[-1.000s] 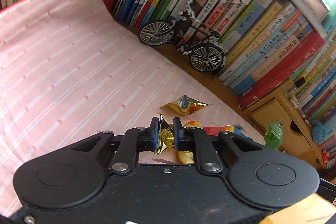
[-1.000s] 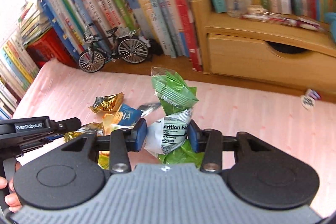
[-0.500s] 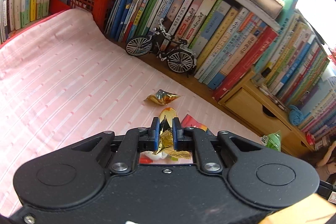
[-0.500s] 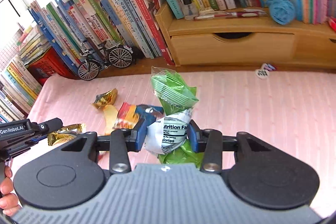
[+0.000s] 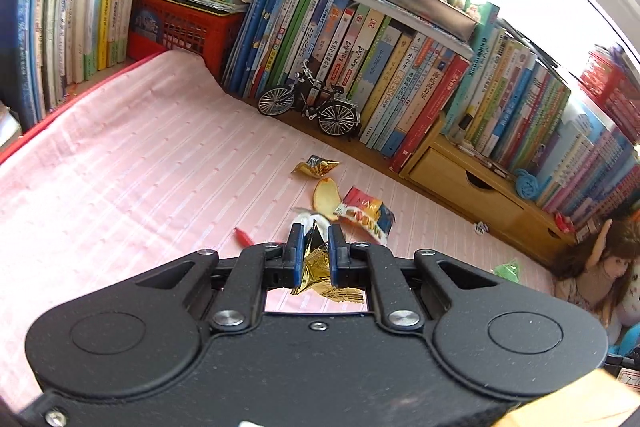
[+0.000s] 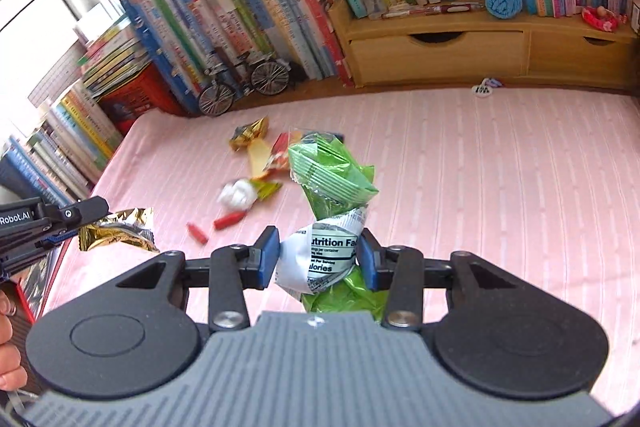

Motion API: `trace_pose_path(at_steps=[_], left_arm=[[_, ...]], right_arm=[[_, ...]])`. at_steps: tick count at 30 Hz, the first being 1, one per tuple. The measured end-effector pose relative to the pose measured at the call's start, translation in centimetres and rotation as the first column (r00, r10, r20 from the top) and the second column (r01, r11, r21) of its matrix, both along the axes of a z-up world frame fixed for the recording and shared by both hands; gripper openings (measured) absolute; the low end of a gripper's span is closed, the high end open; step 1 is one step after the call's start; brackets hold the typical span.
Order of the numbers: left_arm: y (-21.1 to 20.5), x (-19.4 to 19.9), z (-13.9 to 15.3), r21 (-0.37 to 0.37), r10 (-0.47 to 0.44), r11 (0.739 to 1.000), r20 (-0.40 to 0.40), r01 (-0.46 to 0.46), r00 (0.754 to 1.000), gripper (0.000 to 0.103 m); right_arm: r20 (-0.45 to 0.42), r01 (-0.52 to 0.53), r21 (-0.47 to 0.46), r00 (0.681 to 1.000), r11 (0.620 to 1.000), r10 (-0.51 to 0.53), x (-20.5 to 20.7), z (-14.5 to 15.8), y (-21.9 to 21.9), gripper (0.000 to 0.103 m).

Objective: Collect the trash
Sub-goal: 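Carry both wrappers down to the black bin and open both tools over it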

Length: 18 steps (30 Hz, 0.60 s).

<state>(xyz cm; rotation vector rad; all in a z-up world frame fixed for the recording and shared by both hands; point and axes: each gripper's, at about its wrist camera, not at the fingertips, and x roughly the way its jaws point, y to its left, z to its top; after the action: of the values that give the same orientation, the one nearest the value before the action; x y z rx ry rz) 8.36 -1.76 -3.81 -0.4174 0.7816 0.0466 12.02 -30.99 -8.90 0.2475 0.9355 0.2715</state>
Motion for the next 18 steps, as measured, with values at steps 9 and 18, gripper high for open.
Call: trace_pose_path(at_steps=[9, 18], left_arm=[[3.9, -11.2, 0.9, -0.027, 0.071, 0.997, -0.026, -0.072, 0.997, 0.011], [9.1, -22.0, 0.5, -0.045, 0.164, 0.985, -0.064, -0.167, 0.984, 0.011]], right_arm=[[-0.047, -0.109, 0.006, 0.993, 0.994, 0.109, -8.1, 0.4, 5.3, 0.047], [-0.079, -0.248, 0.0, 0.966, 0.969, 0.248, -15.4, 0.4, 11.7, 0.047]])
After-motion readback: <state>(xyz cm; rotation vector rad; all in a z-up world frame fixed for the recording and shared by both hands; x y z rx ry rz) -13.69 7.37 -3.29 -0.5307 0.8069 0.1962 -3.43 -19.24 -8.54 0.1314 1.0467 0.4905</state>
